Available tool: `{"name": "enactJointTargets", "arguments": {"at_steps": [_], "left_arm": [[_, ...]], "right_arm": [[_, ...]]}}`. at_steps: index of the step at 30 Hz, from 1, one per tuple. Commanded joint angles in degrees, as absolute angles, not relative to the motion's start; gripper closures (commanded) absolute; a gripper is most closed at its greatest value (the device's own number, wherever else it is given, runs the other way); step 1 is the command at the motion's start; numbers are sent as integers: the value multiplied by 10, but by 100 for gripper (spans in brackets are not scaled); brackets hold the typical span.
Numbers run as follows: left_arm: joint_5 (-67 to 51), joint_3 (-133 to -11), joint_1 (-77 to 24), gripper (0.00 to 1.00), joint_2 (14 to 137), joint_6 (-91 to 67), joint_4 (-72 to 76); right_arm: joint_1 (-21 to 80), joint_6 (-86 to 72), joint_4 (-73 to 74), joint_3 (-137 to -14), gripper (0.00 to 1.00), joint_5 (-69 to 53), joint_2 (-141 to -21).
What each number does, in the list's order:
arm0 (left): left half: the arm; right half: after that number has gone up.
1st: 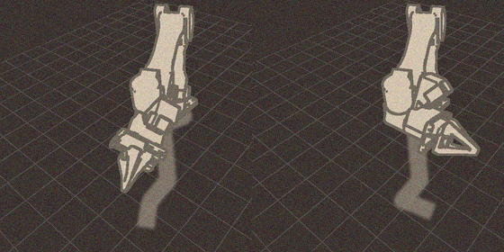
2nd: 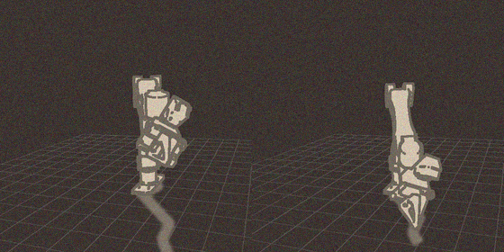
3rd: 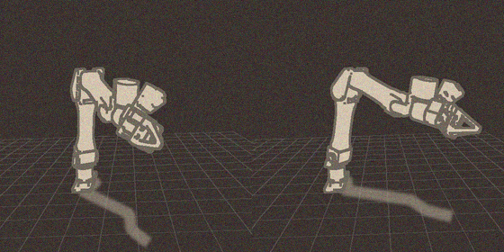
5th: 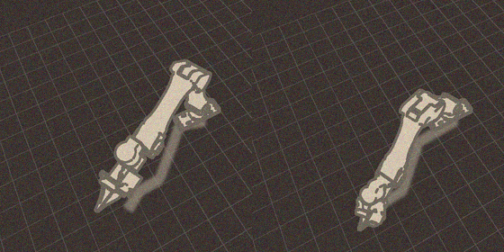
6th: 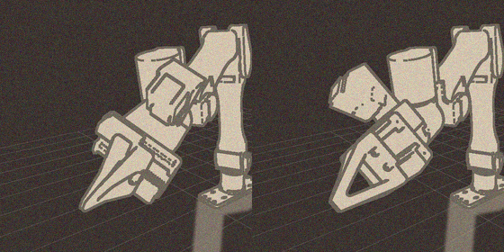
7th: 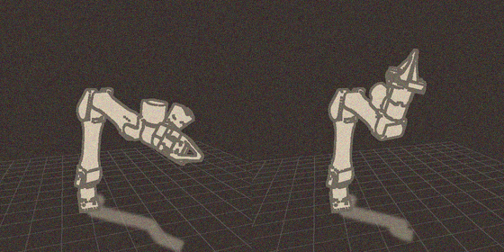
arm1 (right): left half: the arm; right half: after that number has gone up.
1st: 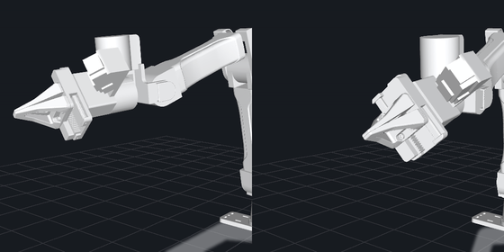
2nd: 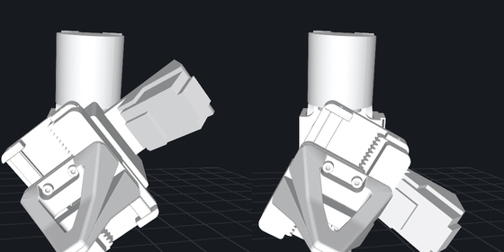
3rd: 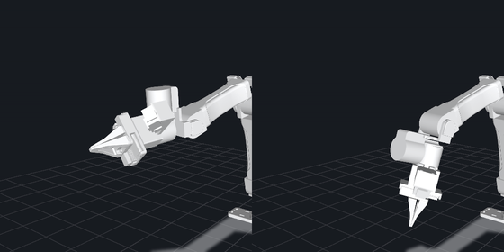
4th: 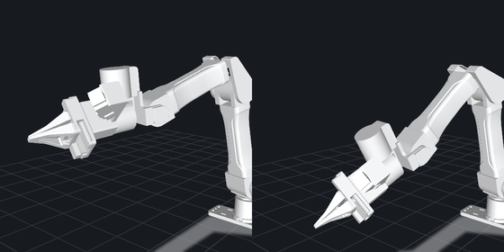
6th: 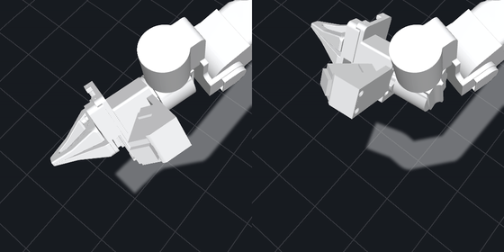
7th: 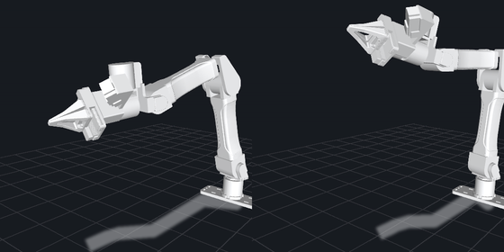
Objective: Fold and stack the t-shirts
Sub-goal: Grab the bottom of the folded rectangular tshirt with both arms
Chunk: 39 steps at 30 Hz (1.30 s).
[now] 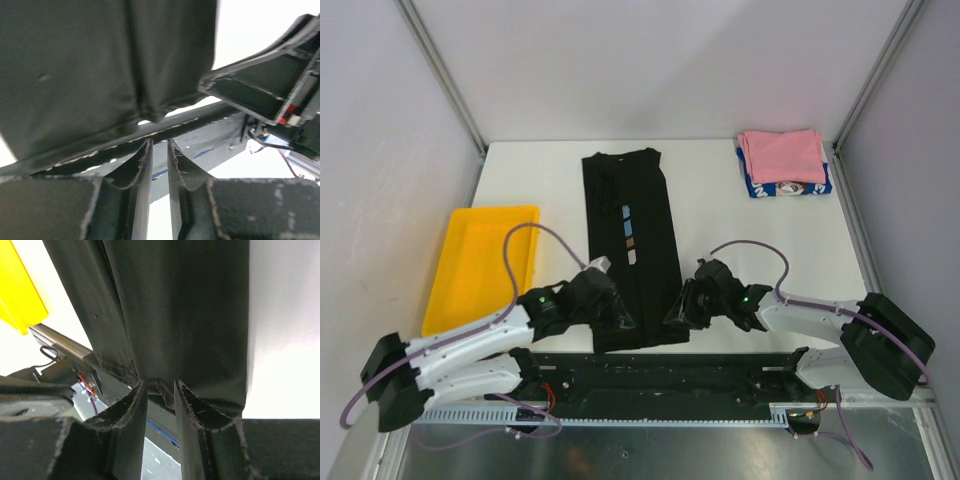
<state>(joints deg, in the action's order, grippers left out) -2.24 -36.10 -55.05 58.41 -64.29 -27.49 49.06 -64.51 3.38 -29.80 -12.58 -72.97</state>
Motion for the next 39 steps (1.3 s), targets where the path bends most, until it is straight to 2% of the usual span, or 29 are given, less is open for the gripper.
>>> {"name": "enactJointTargets", "arguments": {"at_steps": [1, 7, 14, 22, 39], "left_arm": [[40, -296, -531, 77, 502, -685, -361], [86, -265, -513, 73, 421, -719, -459], [113, -258, -503, 66, 410, -736, -502], [106, -247, -501, 59, 436, -732, -490], [39, -204, -497, 60, 487, -701, -383]], "right_arm": [[513, -655, -22, -318, 68, -132, -764], [548, -653, 35, -318, 69, -93, -779], [562, -653, 57, -318, 69, -81, -796], [559, -656, 48, -320, 70, -87, -774], [549, -653, 55, -327, 69, -92, -760]]}}
